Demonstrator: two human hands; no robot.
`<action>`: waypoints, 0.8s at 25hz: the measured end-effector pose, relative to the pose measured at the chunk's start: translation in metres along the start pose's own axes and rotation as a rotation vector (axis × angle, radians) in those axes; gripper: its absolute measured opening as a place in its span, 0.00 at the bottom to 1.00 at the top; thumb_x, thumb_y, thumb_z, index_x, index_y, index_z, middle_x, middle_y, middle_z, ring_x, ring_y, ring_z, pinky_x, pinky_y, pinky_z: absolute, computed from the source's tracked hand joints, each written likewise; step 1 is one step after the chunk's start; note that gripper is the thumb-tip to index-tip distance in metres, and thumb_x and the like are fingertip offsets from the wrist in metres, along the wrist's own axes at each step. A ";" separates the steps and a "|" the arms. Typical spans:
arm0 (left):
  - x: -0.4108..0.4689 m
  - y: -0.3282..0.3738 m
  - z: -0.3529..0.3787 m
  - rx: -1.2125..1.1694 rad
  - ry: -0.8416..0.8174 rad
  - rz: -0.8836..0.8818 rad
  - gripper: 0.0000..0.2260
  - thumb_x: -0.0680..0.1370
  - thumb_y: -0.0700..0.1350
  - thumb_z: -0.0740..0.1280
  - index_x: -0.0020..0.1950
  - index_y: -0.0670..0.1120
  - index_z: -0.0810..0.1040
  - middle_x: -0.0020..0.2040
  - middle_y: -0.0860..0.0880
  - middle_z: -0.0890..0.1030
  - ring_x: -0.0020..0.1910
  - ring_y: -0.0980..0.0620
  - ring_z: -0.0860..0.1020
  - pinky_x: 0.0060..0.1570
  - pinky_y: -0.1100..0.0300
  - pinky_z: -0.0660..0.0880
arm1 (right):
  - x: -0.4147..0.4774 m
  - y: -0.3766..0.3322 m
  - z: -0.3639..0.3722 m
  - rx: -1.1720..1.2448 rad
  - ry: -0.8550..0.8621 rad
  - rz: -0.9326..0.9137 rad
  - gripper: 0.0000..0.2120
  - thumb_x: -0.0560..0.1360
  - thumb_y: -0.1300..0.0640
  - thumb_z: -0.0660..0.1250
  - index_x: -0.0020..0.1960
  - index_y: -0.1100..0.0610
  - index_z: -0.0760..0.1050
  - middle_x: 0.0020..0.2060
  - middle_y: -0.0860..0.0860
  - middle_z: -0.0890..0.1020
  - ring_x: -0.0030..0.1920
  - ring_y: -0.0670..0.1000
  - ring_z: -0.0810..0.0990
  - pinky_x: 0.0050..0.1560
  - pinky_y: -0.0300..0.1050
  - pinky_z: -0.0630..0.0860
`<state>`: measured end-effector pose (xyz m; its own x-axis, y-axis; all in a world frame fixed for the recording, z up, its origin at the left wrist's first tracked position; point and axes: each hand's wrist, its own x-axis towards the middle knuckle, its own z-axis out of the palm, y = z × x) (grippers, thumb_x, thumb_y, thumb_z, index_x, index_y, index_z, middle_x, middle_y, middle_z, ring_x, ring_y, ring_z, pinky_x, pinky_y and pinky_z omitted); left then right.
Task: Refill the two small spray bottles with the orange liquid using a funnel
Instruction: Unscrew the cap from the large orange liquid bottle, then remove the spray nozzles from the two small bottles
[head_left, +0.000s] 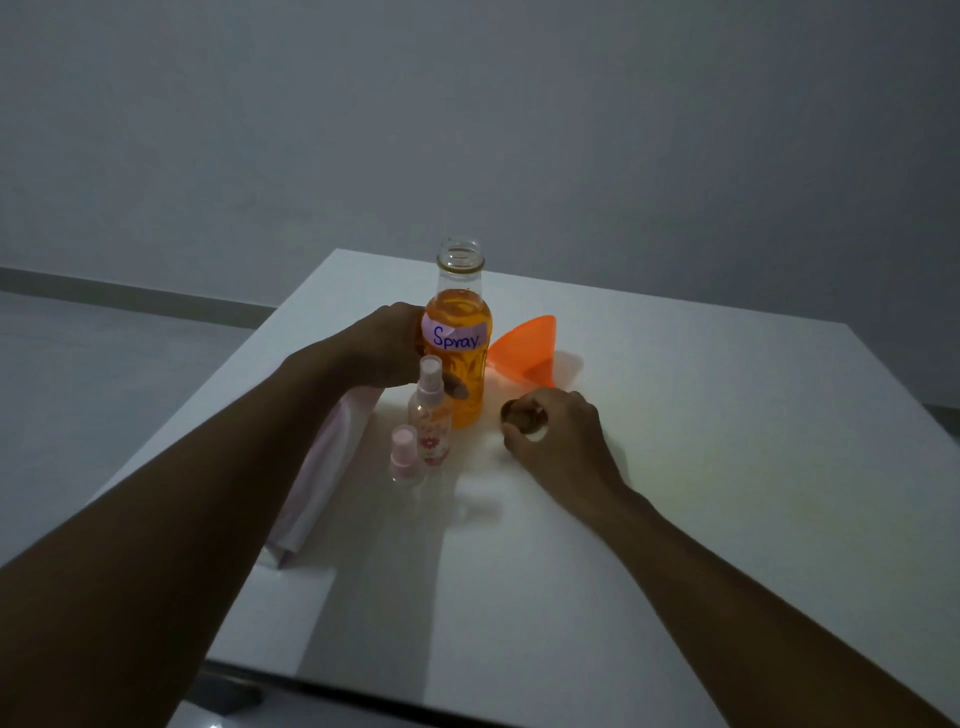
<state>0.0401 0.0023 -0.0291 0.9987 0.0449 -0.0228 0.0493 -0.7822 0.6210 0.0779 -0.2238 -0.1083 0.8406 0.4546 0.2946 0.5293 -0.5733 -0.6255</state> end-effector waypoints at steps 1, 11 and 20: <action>-0.001 0.002 -0.002 0.014 -0.013 0.015 0.25 0.66 0.54 0.78 0.60 0.52 0.76 0.55 0.53 0.81 0.54 0.53 0.79 0.52 0.61 0.75 | -0.002 0.001 0.001 0.006 0.017 -0.010 0.10 0.73 0.53 0.75 0.52 0.55 0.80 0.48 0.50 0.83 0.47 0.49 0.78 0.48 0.37 0.75; -0.070 0.007 -0.038 0.178 -0.124 -0.024 0.23 0.72 0.41 0.74 0.65 0.52 0.75 0.59 0.55 0.79 0.59 0.57 0.76 0.61 0.59 0.73 | -0.044 0.006 -0.024 0.069 0.037 0.036 0.14 0.75 0.61 0.70 0.60 0.53 0.77 0.57 0.49 0.81 0.53 0.45 0.78 0.57 0.44 0.80; -0.082 0.033 -0.019 0.131 -0.032 0.079 0.21 0.67 0.61 0.74 0.57 0.54 0.80 0.54 0.57 0.83 0.52 0.60 0.80 0.58 0.53 0.77 | -0.089 0.009 -0.054 -0.279 -0.403 -0.121 0.25 0.84 0.46 0.51 0.80 0.48 0.55 0.81 0.44 0.53 0.80 0.45 0.49 0.78 0.42 0.45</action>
<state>-0.0402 -0.0152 0.0084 0.9993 -0.0379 -0.0046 -0.0302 -0.8569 0.5146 0.0143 -0.3062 -0.1008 0.6890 0.7246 0.0160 0.6771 -0.6357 -0.3707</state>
